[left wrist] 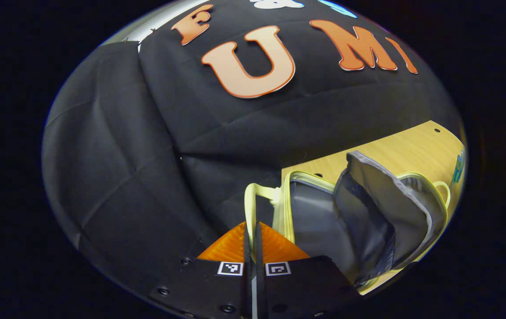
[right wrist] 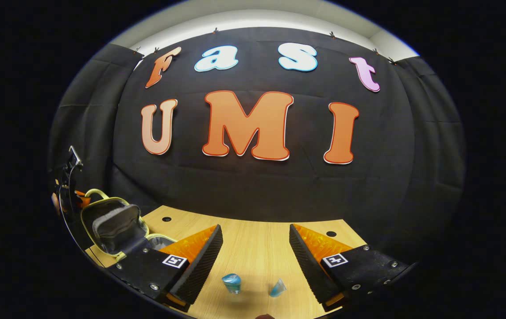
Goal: First open the suitcase, pack the skin care products into it, and then close the suitcase.
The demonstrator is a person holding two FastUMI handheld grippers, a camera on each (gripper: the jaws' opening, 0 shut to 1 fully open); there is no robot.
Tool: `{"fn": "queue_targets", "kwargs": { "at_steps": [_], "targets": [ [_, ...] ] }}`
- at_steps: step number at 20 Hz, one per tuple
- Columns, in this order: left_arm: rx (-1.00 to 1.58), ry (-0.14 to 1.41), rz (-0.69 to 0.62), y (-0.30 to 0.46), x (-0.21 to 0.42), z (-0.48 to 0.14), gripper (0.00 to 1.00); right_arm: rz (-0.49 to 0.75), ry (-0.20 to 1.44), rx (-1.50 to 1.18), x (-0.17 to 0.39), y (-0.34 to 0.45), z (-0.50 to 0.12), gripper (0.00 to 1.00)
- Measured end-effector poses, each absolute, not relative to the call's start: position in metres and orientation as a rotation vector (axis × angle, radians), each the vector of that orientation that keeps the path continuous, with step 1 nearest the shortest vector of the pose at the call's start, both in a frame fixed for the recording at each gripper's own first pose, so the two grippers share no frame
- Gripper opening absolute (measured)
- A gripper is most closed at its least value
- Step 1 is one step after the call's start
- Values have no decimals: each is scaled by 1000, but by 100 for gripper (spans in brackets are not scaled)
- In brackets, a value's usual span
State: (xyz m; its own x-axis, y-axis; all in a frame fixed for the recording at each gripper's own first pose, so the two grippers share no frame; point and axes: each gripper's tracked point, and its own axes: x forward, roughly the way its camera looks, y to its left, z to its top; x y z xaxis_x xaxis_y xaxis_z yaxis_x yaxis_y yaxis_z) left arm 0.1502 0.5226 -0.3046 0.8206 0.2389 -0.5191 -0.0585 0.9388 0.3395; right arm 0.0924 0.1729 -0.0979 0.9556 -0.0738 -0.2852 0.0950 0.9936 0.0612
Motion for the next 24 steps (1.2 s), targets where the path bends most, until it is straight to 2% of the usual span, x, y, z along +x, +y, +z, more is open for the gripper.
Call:
{"fn": "queue_targets", "kwargs": {
  "at_steps": [6,8,10,12,14,15,18,21,22,24],
  "targets": [
    [248,690,222,558,142,-374,4,-112,310,77,98,181,-99,95],
    [303,692,264,574,139,-377,17,-121,318,87,101,180,-101,95],
    [283,667,243,567,146,-375,14,-123,320,96,102,181,-102,95],
    [270,627,227,546,145,-356,22,-129,305,96,104,177,-101,95],
    [262,557,195,518,151,-331,39,-127,291,91,104,174,-100,95],
    [266,528,179,502,152,-319,53,-126,287,83,105,170,-102,95],
    [284,461,159,457,141,-282,78,-119,273,74,103,158,-105,96],
    [233,394,140,404,132,-247,90,-104,272,73,100,142,-110,95],
    [216,362,137,387,131,-234,91,-98,269,70,98,136,-111,95],
    [195,301,115,345,125,-208,98,-82,266,69,94,126,-115,95]
  ]
}}
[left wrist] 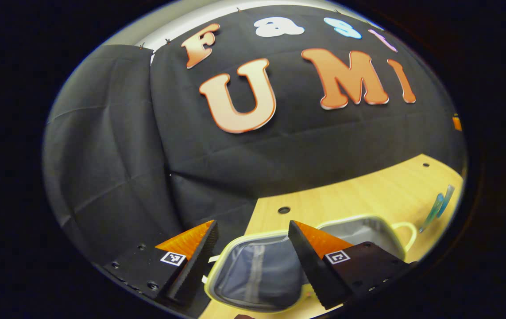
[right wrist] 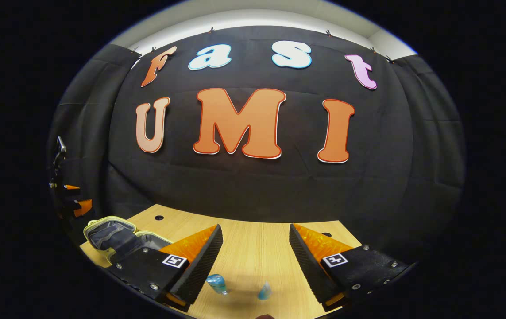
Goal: First open the suitcase, pack the skin care products into it, and then close the suitcase.
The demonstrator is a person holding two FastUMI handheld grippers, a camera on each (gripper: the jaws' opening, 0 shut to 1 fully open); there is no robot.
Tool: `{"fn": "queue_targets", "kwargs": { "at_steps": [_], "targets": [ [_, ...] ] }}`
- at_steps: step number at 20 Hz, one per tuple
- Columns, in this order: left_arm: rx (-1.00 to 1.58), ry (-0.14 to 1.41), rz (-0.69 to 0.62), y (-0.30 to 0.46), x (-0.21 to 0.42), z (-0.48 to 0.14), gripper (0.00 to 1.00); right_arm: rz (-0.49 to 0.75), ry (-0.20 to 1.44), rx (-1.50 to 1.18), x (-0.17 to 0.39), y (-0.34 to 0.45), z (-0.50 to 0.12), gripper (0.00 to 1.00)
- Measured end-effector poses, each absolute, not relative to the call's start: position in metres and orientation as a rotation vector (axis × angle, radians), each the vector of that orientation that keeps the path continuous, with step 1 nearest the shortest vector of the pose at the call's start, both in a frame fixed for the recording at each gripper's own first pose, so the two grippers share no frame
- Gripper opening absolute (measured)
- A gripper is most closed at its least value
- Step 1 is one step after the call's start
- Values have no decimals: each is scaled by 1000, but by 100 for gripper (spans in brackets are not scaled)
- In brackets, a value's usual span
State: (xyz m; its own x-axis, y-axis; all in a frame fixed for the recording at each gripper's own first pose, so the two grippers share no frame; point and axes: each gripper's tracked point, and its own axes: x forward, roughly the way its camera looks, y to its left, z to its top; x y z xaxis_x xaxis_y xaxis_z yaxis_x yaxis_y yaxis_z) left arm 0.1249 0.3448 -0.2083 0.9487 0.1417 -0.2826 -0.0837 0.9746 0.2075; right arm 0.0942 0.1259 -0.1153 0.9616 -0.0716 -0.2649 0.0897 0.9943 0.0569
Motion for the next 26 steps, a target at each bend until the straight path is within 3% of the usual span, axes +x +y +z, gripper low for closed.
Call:
{"fn": "queue_targets", "kwargs": {
  "at_steps": [5,13,19,26],
  "targets": [
    [119,242,31,225,107,-190,98,-9,289,67,79,109,-134,95],
    [72,257,-90,76,73,-212,98,118,321,50,52,92,-164,96],
    [62,295,-202,-13,59,-267,98,195,339,47,31,99,-196,96],
    [48,350,-260,-67,69,-336,99,255,366,25,23,113,-242,96]
  ]
}}
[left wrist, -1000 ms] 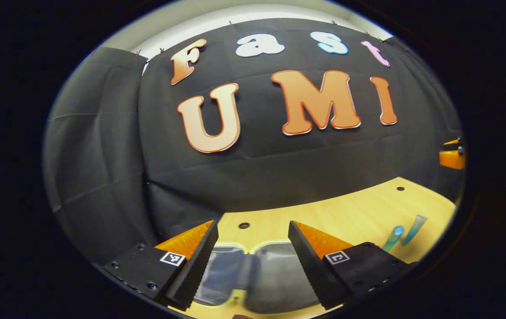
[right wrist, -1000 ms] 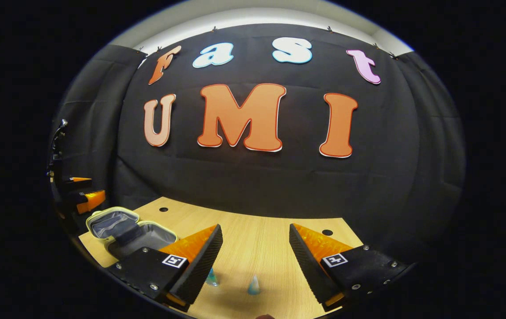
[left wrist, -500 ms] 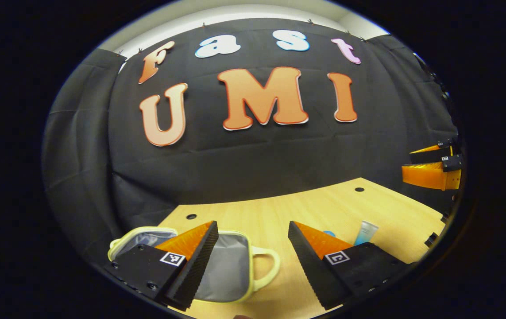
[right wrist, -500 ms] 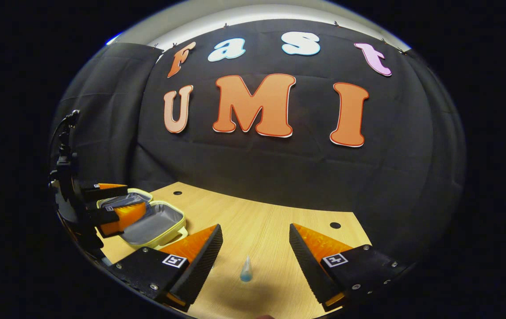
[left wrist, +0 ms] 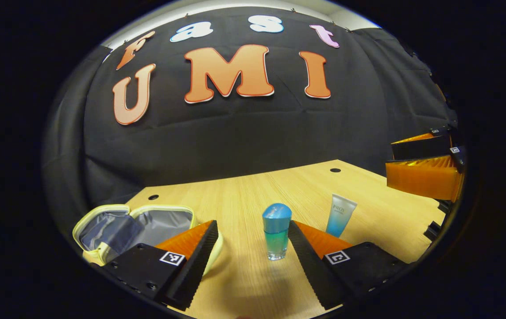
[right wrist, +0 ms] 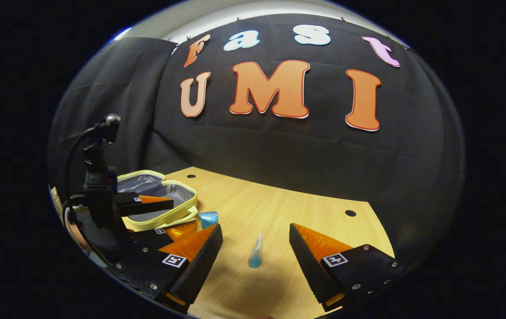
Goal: First open the suitcase, pack the skin care products into it, and then close the suitcase.
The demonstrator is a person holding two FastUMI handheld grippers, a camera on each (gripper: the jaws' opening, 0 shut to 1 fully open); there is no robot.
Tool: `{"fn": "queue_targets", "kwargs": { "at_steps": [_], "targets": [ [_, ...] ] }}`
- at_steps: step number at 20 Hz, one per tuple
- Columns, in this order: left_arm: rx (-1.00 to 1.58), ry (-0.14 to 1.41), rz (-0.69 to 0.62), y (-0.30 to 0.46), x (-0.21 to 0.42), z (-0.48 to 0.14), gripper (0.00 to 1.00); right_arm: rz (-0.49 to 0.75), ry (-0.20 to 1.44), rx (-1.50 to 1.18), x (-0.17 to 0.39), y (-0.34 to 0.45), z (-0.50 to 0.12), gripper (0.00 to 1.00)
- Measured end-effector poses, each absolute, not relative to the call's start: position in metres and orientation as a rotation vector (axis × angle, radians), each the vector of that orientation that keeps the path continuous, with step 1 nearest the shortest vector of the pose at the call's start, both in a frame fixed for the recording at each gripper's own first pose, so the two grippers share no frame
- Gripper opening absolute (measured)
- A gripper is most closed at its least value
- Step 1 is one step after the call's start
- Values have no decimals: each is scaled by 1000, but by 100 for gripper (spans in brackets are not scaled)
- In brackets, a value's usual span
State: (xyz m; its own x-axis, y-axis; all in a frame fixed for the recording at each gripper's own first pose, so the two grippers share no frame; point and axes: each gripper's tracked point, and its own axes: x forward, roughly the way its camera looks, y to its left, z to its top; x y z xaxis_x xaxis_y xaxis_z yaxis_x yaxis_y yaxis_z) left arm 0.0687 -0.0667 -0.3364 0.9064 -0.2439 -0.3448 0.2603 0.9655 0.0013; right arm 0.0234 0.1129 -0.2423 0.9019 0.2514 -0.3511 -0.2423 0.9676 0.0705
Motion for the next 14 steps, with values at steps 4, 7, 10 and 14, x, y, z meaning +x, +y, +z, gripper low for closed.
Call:
{"fn": "queue_targets", "kwargs": {
  "at_steps": [4,7,10,14],
  "targets": [
    [33,376,-274,-83,77,-370,99,241,356,43,35,109,-263,96],
    [18,405,-286,-90,85,-393,99,218,357,51,42,106,-280,96],
    [18,434,-307,-99,94,-408,97,209,376,54,43,102,-297,96],
    [35,461,-333,-109,104,-421,80,207,429,84,34,105,-320,96]
  ]
}}
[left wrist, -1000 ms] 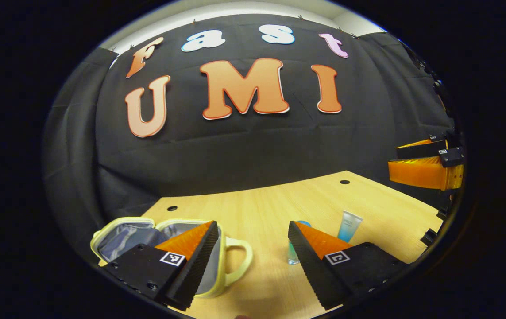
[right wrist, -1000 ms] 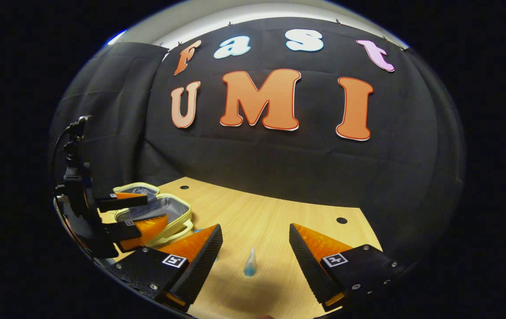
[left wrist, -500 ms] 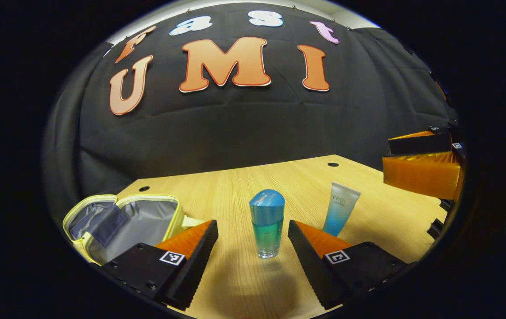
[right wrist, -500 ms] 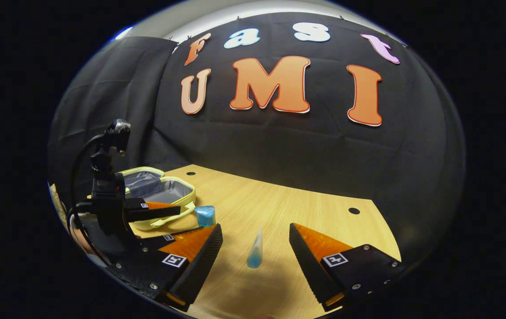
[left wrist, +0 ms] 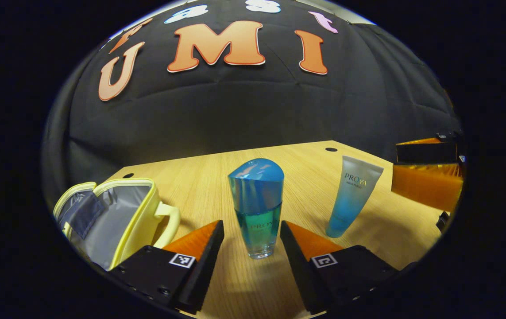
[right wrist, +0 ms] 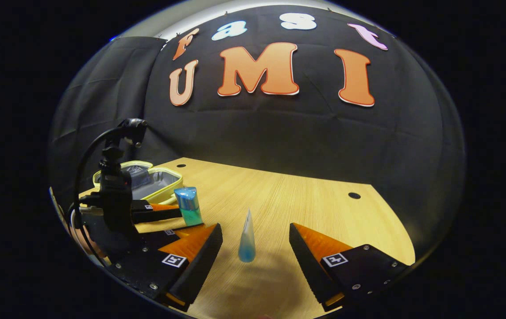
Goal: First open the suitcase, pack the skin care products into it, and then close the suitcase.
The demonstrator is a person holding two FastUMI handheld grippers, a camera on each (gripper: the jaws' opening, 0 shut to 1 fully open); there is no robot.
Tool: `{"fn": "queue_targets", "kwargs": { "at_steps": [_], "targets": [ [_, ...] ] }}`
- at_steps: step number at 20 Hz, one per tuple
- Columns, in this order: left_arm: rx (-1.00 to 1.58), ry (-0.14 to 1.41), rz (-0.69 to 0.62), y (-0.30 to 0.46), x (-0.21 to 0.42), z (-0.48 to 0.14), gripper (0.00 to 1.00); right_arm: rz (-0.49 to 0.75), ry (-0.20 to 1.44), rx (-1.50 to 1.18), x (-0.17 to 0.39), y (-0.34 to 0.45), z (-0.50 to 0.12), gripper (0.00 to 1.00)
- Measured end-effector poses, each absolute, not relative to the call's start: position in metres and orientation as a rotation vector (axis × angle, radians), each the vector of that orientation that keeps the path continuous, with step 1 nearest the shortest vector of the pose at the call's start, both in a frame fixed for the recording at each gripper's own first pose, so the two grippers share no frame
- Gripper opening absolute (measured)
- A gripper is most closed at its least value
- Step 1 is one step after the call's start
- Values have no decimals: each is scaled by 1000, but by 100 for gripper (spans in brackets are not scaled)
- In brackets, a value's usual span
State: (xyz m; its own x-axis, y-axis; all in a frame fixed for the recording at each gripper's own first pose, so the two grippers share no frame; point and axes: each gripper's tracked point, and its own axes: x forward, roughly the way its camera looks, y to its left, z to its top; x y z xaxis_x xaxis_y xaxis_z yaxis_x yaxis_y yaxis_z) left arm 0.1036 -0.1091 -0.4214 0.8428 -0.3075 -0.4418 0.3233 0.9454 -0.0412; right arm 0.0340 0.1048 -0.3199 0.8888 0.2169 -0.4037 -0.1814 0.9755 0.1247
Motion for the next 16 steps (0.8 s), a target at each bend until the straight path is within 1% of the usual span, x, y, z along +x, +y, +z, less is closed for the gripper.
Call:
{"fn": "queue_targets", "kwargs": {
  "at_steps": [3,4,5,8,12,14,15,16],
  "targets": [
    [20,459,-359,-113,102,-417,49,206,464,87,32,109,-337,96],
    [11,457,-371,-115,103,-421,49,204,472,86,34,110,-342,96],
    [-1,462,-376,-116,103,-421,47,204,480,88,37,110,-347,96],
    [-30,465,-390,-117,104,-417,46,215,504,92,49,117,-362,96],
    [-23,413,-388,-111,115,-389,46,238,563,108,62,129,-390,96],
    [-34,393,-384,-105,118,-374,46,236,573,139,68,133,-392,93],
    [-38,383,-381,-102,120,-367,46,232,574,152,72,134,-394,86],
    [-35,374,-377,-99,124,-362,46,235,581,162,74,136,-396,82]
  ]
}}
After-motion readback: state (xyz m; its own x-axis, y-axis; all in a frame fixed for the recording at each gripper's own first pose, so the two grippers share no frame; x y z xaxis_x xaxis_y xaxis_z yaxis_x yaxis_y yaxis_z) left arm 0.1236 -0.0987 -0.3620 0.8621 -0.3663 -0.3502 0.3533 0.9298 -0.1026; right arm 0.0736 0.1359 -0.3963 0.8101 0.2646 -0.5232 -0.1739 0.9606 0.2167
